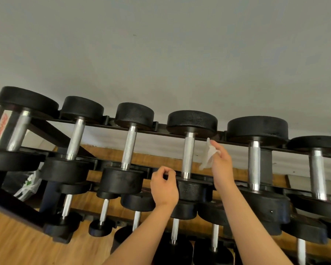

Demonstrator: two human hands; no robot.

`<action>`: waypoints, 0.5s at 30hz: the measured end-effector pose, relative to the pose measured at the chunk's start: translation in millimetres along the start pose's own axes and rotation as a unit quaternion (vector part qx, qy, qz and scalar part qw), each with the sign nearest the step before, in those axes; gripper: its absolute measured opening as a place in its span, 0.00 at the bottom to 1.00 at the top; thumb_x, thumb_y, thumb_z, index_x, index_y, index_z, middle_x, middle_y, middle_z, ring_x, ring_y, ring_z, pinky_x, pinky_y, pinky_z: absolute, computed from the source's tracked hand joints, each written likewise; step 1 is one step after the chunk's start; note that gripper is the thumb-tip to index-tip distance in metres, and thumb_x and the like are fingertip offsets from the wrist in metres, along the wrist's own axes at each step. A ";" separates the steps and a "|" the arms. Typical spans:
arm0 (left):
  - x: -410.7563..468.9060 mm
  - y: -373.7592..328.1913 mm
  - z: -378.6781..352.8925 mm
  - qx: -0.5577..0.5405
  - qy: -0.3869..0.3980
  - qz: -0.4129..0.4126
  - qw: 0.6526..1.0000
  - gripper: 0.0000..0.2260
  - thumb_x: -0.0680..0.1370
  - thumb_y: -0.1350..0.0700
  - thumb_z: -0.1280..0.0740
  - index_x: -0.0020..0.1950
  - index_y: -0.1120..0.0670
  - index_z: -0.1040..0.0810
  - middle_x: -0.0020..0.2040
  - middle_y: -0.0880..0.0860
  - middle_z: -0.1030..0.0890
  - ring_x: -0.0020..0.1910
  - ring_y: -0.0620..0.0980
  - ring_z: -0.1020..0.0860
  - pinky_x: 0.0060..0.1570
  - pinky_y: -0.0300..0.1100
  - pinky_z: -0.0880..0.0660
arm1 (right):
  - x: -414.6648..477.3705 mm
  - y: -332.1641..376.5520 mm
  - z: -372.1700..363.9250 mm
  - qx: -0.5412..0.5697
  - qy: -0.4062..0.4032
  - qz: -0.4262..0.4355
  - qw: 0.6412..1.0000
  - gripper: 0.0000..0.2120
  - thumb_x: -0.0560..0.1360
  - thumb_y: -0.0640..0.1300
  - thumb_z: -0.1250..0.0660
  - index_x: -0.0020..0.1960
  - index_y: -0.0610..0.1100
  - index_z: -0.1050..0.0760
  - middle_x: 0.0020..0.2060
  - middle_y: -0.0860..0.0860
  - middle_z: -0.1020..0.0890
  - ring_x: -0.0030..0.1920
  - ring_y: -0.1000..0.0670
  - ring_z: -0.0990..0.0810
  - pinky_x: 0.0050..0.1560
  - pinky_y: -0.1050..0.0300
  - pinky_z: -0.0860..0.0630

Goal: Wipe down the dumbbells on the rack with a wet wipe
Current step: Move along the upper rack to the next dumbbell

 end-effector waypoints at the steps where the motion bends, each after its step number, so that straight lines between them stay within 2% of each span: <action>1: 0.6 0.9 -0.2 0.004 0.000 0.001 1.000 0.09 0.79 0.56 0.37 0.39 0.53 0.25 0.45 0.54 0.21 0.45 0.49 0.24 0.45 0.41 0.30 | -2.8 -1.4 -4.9 -0.006 -0.001 0.005 1.000 0.18 0.82 0.42 0.42 0.71 0.52 0.33 0.63 0.52 0.28 0.61 0.50 0.29 0.50 0.59 0.30; 5: 0.9 -0.2 0.8 0.011 -0.006 0.001 1.000 0.08 0.78 0.56 0.38 0.39 0.53 0.25 0.45 0.53 0.21 0.46 0.47 0.25 0.44 0.39 0.31 | 1.8 -1.4 -31.8 0.044 0.011 -0.023 0.999 0.17 0.79 0.39 0.35 0.65 0.48 0.34 0.51 0.58 0.24 0.51 0.57 0.25 0.46 0.63 0.31; 9: -1.0 -1.7 1.6 0.014 -0.006 0.000 1.000 0.08 0.79 0.56 0.38 0.40 0.53 0.25 0.46 0.53 0.22 0.46 0.46 0.25 0.43 0.36 0.32 | 15.5 0.5 -44.3 0.071 0.006 -0.046 0.996 0.16 0.77 0.37 0.33 0.63 0.42 0.28 0.54 0.48 0.21 0.49 0.54 0.22 0.43 0.63 0.28; 15: -0.8 -1.9 2.1 0.019 -0.008 0.002 1.000 0.08 0.79 0.57 0.37 0.40 0.53 0.24 0.47 0.52 0.21 0.46 0.42 0.26 0.43 0.32 0.35 | 26.3 -6.3 -50.4 0.096 -0.034 -0.101 0.990 0.14 0.75 0.38 0.31 0.59 0.46 0.27 0.48 0.49 0.23 0.45 0.52 0.24 0.41 0.59 0.28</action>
Point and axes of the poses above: each hand's wrist, its own x-axis towards the middle knuckle, its own z-axis out of the back of the hand, y = z × x, the point moved 10 cm from there along x, towards the middle knuckle
